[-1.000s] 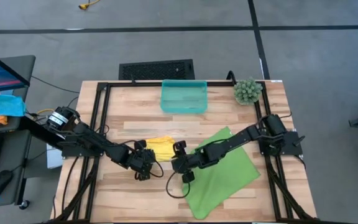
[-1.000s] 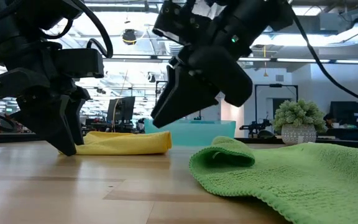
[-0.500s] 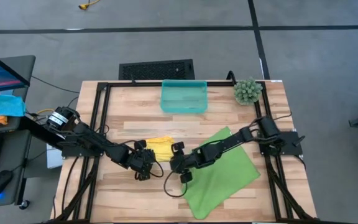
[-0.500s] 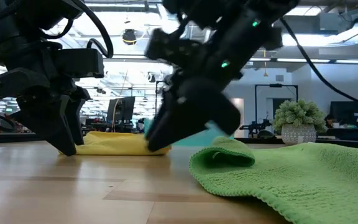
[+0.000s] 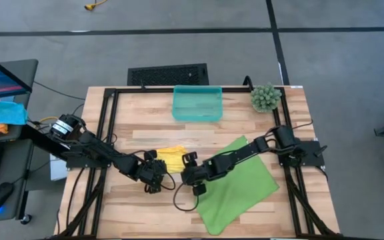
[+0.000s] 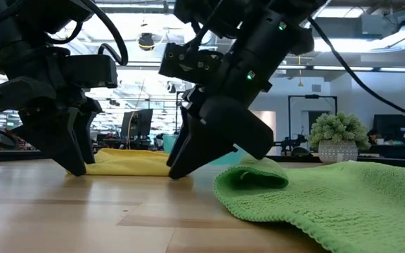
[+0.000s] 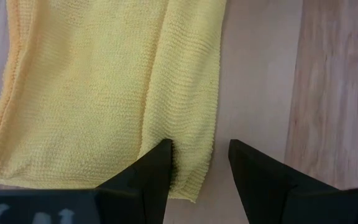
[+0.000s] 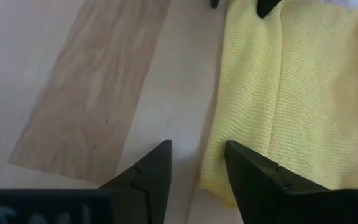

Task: Roll microfiber towels into tight, uniform cylinder then place into a basket
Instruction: Roll the yellow microfiber towel

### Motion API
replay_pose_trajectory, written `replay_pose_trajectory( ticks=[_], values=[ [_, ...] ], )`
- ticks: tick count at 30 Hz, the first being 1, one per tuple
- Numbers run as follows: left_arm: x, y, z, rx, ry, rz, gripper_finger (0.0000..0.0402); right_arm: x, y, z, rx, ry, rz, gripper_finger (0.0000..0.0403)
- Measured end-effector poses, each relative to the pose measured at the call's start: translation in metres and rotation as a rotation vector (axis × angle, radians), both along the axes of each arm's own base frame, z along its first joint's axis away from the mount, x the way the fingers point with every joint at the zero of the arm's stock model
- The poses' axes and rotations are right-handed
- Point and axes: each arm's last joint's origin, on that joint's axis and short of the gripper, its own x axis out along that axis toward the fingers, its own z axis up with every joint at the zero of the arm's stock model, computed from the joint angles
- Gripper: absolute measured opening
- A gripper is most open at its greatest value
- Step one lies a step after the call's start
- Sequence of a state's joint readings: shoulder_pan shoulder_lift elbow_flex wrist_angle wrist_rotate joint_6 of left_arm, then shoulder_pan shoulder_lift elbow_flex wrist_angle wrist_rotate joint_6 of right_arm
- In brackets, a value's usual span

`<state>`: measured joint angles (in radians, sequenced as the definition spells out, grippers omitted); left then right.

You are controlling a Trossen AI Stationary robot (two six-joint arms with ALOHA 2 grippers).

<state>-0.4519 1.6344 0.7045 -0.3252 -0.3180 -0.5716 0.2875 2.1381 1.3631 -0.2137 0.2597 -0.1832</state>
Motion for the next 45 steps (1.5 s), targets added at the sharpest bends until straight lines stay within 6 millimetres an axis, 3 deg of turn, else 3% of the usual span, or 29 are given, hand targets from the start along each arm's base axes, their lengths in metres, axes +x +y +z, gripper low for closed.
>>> replay_pose_trajectory(
  ticks=[14, 19, 28, 32, 39, 45],
  values=[
    [0.0, 0.0, 0.0, 0.0, 0.001, 0.0, 0.0157, 0.008, 0.002, 0.021, 0.004, 0.048, -0.041, 0.0164],
    [0.0, 0.0, 0.0, 0.0, 0.0, 0.0, 0.0157, 0.011, -0.01, 0.009, -0.009, 0.084, -0.079, 0.0163],
    [0.0, 0.0, 0.0, 0.002, 0.002, -0.005, 0.0157, 0.014, -0.038, 0.003, 0.125, 0.07, -0.245, 0.0159],
    [0.0, 0.0, 0.0, 0.01, 0.005, -0.023, 0.0157, 0.014, -0.044, 0.003, 0.19, 0.085, -0.261, 0.0128],
    [-0.006, -0.008, 0.006, 0.066, -0.028, -0.07, 0.0157, 0.014, -0.04, 0.003, 0.207, 0.087, -0.25, 0.002],
    [-0.02, -0.015, 0.015, 0.107, -0.029, -0.078, 0.0157, 0.014, -0.035, 0.003, 0.291, 0.1, -0.261, 0.0033]
  ],
)
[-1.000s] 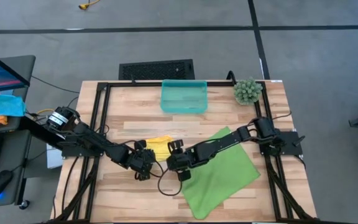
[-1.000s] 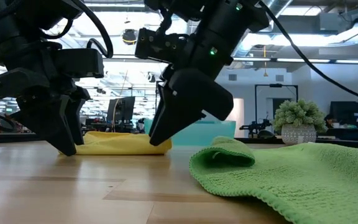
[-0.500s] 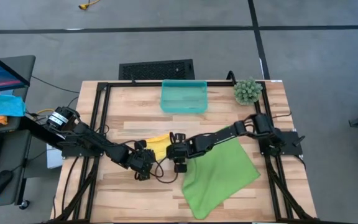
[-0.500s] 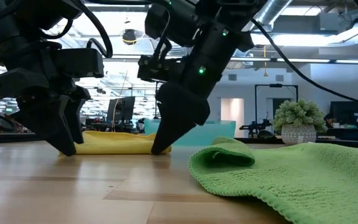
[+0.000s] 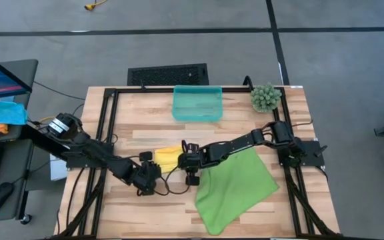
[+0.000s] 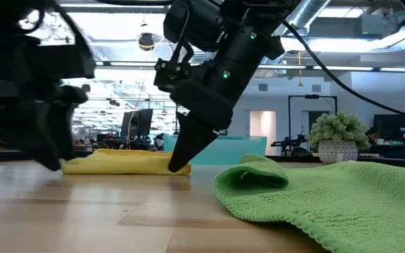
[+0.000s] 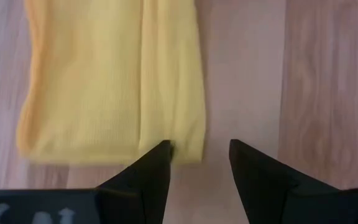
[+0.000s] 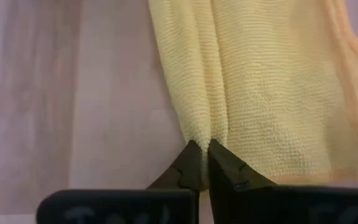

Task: Roll microfiber towels into tight, uniform cylinder then place into a basket
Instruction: Roll the yellow microfiber towel

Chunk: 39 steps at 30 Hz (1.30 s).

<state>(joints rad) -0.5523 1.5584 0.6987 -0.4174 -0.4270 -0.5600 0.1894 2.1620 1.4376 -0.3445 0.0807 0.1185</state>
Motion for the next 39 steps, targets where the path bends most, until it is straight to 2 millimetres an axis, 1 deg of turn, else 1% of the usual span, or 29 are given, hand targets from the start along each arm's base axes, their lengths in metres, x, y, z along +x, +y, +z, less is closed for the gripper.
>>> replay_pose_trajectory(
  ticks=[2, 8, 15, 18, 22, 25, 28, 32, 35, 39],
  values=[
    [-0.005, -0.003, 0.001, -0.003, 0.007, 0.008, 0.0157, 0.001, 0.001, 0.001, 0.03, -0.003, -0.006, 0.0034],
    [-0.016, -0.02, 0.004, -0.003, -0.049, 0.011, 0.0157, 0.002, 0.007, 0.003, 0.131, -0.004, -0.001, 0.001],
    [-0.029, -0.042, 0.008, 0.067, -0.187, -0.035, 0.0157, 0.003, 0.01, 0.003, 0.189, -0.01, -0.034, 0.003],
    [-0.03, -0.051, 0.011, 0.063, -0.264, -0.055, 0.0157, 0.004, 0.011, 0.003, 0.227, -0.004, -0.04, 0.0023],
    [-0.023, -0.059, 0.015, 0.044, -0.33, -0.126, 0.0157, 0.004, 0.012, 0.004, 0.278, -0.005, -0.054, 0.0011],
    [-0.017, -0.06, 0.01, 0.087, -0.327, -0.186, 0.0157, 0.005, 0.012, 0.004, 0.288, -0.009, -0.065, 0.0018],
    [-0.011, -0.061, -0.001, 0.106, -0.301, -0.204, 0.0157, 0.005, 0.012, 0.004, 0.291, -0.006, -0.071, 0.0029],
    [-0.011, -0.061, -0.013, 0.145, -0.266, -0.206, 0.0157, 0.005, 0.012, 0.004, 0.291, -0.007, -0.071, 0.0024],
    [-0.01, -0.06, -0.017, 0.159, -0.251, -0.204, 0.0157, 0.005, 0.012, 0.004, 0.299, -0.004, -0.066, 0.0015],
    [-0.008, -0.054, -0.019, 0.178, -0.247, -0.15, 0.0157, 0.005, 0.013, 0.004, 0.3, -0.004, -0.065, 0.002]
  ],
)
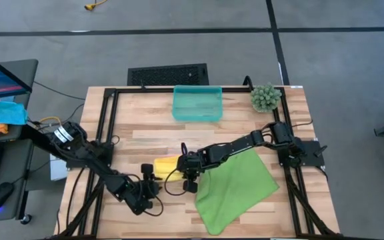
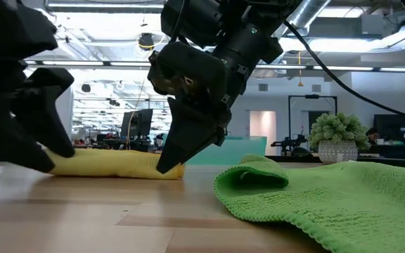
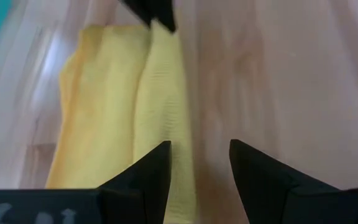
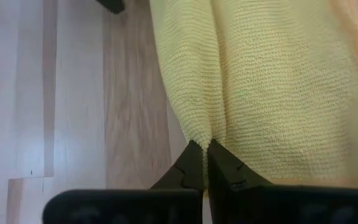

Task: Roll microfiber towels into tight, uniform cylinder then place into a basket
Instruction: Roll the yellow microfiber towel

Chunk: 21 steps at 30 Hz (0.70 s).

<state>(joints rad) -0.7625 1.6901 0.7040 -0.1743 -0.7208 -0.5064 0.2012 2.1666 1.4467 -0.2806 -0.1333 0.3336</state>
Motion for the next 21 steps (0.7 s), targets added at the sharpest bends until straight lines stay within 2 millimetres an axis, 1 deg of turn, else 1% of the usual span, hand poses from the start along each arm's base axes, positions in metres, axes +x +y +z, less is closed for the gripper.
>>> replay_pose_trajectory(
  ticks=[4, 10, 16, 21],
  values=[
    [0.003, 0.009, -0.001, -0.002, 0.018, 0.062, 0.0157, 0.0, 0.0, 0.0, 0.001, -0.001, 0.0, 0.0026],
    [0.01, 0.021, -0.002, -0.024, 0.02, 0.138, 0.0157, 0.0, 0.001, 0.0, 0.022, 0.004, 0.015, 0.0015],
    [0.02, 0.034, -0.002, -0.178, 0.098, 0.197, 0.0157, 0.0, 0.001, 0.0, 0.031, 0.006, 0.002, 0.0032],
    [0.021, 0.039, -0.004, -0.219, 0.126, 0.23, 0.0157, 0.0, 0.001, 0.0, 0.025, 0.001, 0.013, 0.0045]
  ],
)
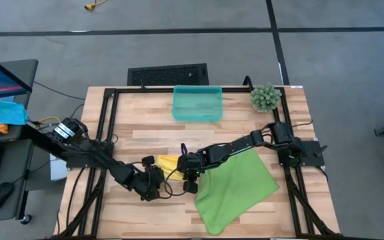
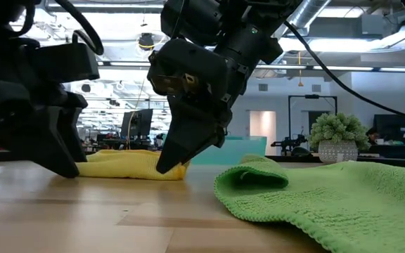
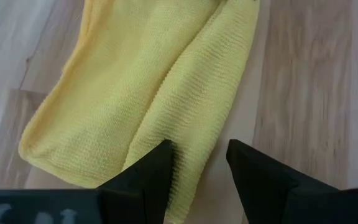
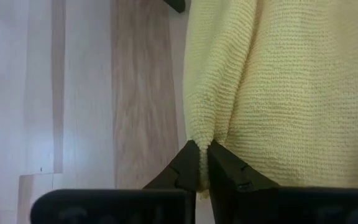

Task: Roll microfiber towels into tight, uniform cylinder then place into a basket
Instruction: Roll the yellow microfiber towel

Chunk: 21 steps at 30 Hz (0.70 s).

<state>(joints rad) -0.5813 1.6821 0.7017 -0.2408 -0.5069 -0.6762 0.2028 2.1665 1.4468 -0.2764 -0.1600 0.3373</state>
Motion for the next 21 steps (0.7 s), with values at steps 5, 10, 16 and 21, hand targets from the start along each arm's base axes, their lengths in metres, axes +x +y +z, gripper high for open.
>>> replay_pose_trajectory(
  ticks=[5, 10, 16, 21],
  values=[
    [0.0, 0.001, -0.001, -0.023, 0.017, 0.002, 0.0157, 0.0, 0.0, 0.0, -0.001, -0.005, 0.005, 0.0073],
    [-0.001, 0.001, -0.001, -0.032, 0.023, 0.009, 0.0157, 0.003, 0.002, 0.002, 0.01, -0.044, 0.008, 0.0118],
    [-0.001, 0.001, -0.002, -0.035, 0.027, 0.009, 0.0157, 0.003, -0.003, 0.005, 0.008, -0.038, -0.001, 0.0163],
    [-0.002, 0.001, -0.002, -0.033, 0.031, 0.01, 0.0157, -0.003, -0.011, 0.025, -0.006, -0.027, -0.02, 0.017]
  ],
)
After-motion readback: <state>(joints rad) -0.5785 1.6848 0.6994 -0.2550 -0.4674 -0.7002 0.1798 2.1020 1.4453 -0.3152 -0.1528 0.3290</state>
